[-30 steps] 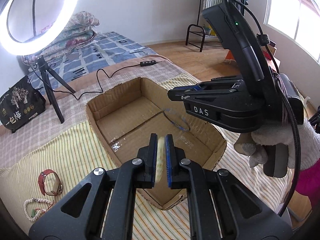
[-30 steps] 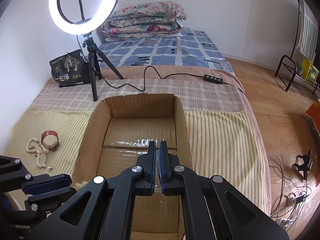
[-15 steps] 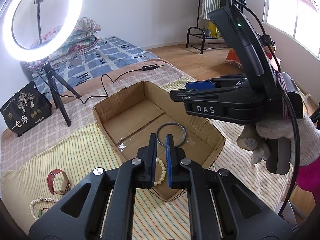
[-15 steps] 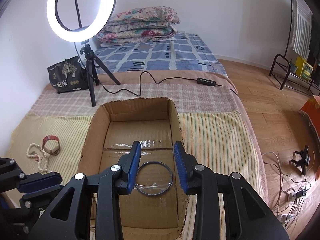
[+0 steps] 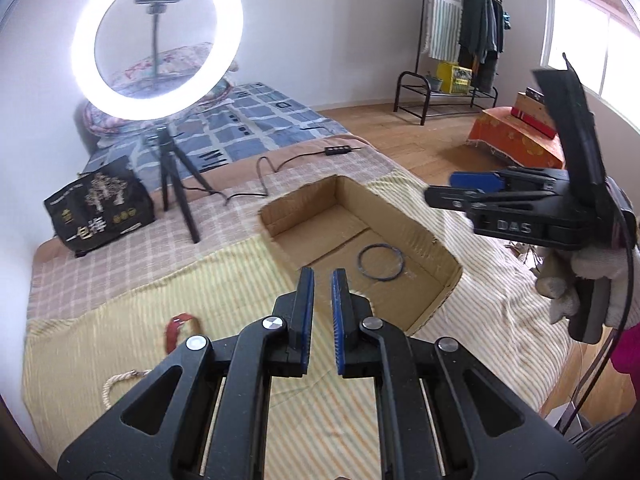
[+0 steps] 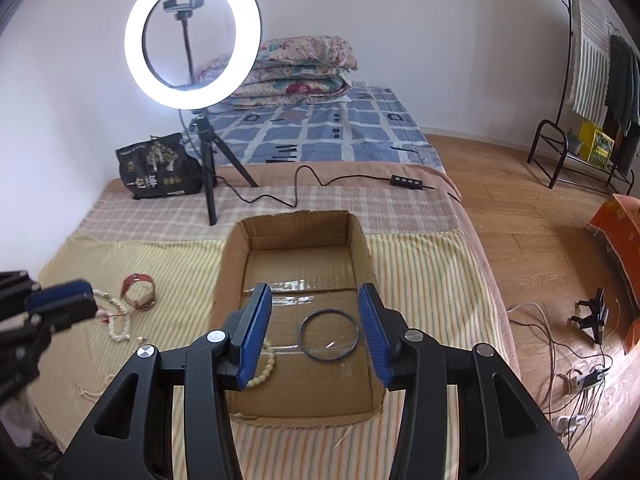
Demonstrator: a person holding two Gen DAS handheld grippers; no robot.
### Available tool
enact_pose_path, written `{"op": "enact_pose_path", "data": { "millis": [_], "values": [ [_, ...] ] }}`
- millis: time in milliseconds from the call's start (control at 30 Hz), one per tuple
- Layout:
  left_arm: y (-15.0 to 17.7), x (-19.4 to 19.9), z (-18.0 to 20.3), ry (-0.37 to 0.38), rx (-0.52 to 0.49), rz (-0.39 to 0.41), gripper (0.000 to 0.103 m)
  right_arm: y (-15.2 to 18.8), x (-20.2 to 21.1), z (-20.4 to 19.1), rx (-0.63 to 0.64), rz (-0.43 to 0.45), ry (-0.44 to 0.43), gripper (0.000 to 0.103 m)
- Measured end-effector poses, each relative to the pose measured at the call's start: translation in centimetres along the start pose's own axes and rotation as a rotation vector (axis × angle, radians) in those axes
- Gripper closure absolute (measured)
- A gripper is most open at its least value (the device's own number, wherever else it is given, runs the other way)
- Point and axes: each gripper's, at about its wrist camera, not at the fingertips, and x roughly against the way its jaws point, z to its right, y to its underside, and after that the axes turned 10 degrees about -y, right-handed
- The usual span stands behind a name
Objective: Organize jewelry
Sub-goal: 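Open the left tool to drop the cream bead bracelet into the box, then move both tools back over the jewelry on the bed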
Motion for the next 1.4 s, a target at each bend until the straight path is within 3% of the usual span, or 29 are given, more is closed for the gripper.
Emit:
{"op": "enact_pose_path", "data": {
  "millis": [133,200,233,267,600,933,1167,1400],
  "values": [
    [0.6,1.6,-3.1,-0.019,0.036,-0.01,0.095,0.6,1.0,-2.0,0.019,-0.002,-0.018,0.059],
    [1.0,2.5,-4.7,-0.028,0.056,-0.009,0.074,0.9,1.3,-3.0,0.032,-0.002,-0.025,0.057],
    [1.2,3.0,-5.5,-0.035,0.065,-0.002,0.055,1.1,1.5,-3.6,0.038,-0.002,-0.03,0.052],
    [1.6,3.6,-6.3,-0.044,0.072,0.01,0.049,1.2,1.7,-4.2,0.045,0.0,-0.036,0.051],
    [5.5,5.7,-13.0,-0.095,0.146,-0.032,0.049,2.7,1.8,-9.0,0.106,-0.012,-0.1,0.044],
    [10.5,5.6,-18.3,-0.13,0.207,-0.127,0.049,4.0,-1.6,-12.7,0.159,-0.088,-0.169,0.044],
    [13.1,4.9,-18.5,-0.07,0.169,-0.178,0.049,4.8,-4.7,-14.3,0.219,-0.155,-0.205,0.044],
    [15.1,3.1,-15.3,0.027,0.061,-0.26,0.049,5.6,-7.2,-15.9,0.32,-0.224,-0.241,0.044]
  ]
}}
